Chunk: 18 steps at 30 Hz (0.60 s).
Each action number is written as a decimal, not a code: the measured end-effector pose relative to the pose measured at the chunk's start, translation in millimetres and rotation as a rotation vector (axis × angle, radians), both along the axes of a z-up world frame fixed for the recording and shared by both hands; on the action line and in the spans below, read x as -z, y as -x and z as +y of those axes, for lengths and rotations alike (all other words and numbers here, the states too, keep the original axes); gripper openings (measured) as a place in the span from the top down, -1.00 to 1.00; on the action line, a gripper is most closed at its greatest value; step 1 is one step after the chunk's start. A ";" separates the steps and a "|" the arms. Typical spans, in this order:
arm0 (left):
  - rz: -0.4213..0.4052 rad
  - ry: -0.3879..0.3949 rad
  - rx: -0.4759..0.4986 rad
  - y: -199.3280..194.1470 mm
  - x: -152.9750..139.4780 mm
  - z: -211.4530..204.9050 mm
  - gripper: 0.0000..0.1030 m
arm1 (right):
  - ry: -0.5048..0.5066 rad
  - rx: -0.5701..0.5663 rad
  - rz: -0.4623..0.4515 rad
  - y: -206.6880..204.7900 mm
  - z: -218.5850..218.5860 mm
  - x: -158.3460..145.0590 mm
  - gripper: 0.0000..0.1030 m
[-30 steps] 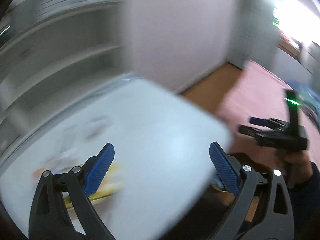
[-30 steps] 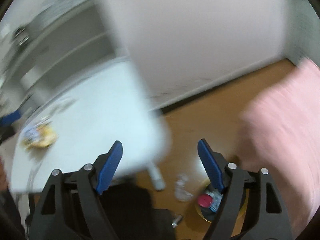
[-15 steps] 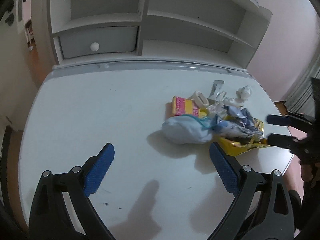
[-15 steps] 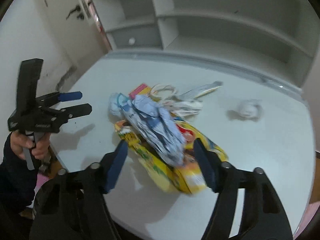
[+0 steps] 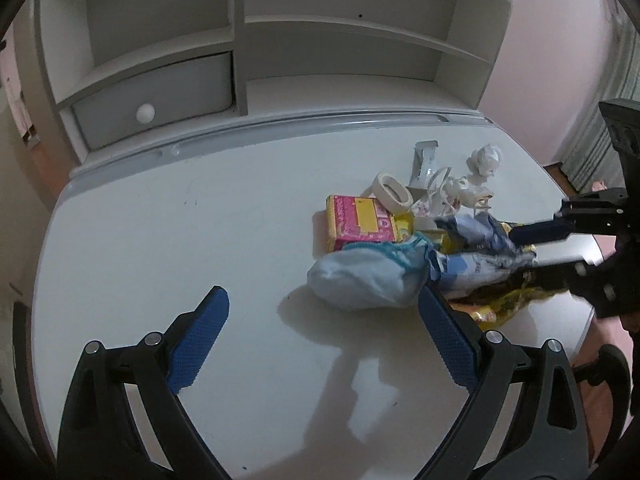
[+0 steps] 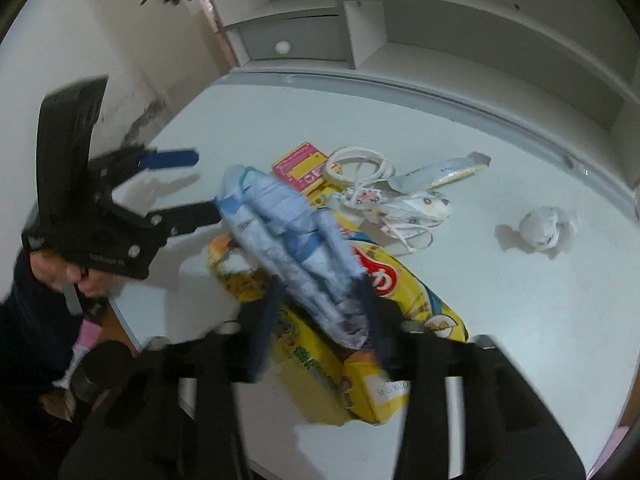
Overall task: Collect trash
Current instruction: 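Return both tools to the desk and reach for the blue plastic bag, then grasp the blue-white wrapper with the right tool while the left tool grasps the light-blue bag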
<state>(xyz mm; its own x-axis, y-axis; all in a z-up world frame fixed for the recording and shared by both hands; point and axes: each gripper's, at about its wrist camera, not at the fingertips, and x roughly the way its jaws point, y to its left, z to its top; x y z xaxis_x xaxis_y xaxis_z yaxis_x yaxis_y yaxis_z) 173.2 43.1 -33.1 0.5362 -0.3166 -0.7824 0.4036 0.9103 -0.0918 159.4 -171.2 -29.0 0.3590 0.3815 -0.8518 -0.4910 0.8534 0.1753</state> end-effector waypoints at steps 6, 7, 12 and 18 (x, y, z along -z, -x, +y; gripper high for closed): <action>0.013 -0.017 -0.011 -5.9 3.7 2.2 -0.80 | 0.039 -0.033 -0.009 -2.1 9.3 6.4 0.26; 0.015 -0.017 -0.011 -6.9 4.1 2.9 -0.80 | 0.039 -0.039 -0.019 -0.5 9.9 4.8 0.41; 0.016 -0.009 -0.018 -6.1 1.7 6.9 -0.80 | -0.069 0.018 -0.091 8.3 -6.3 -23.0 0.42; 0.015 -0.019 0.064 -10.6 -3.5 -13.8 -0.80 | -0.137 0.068 -0.104 23.4 -30.8 -33.4 0.42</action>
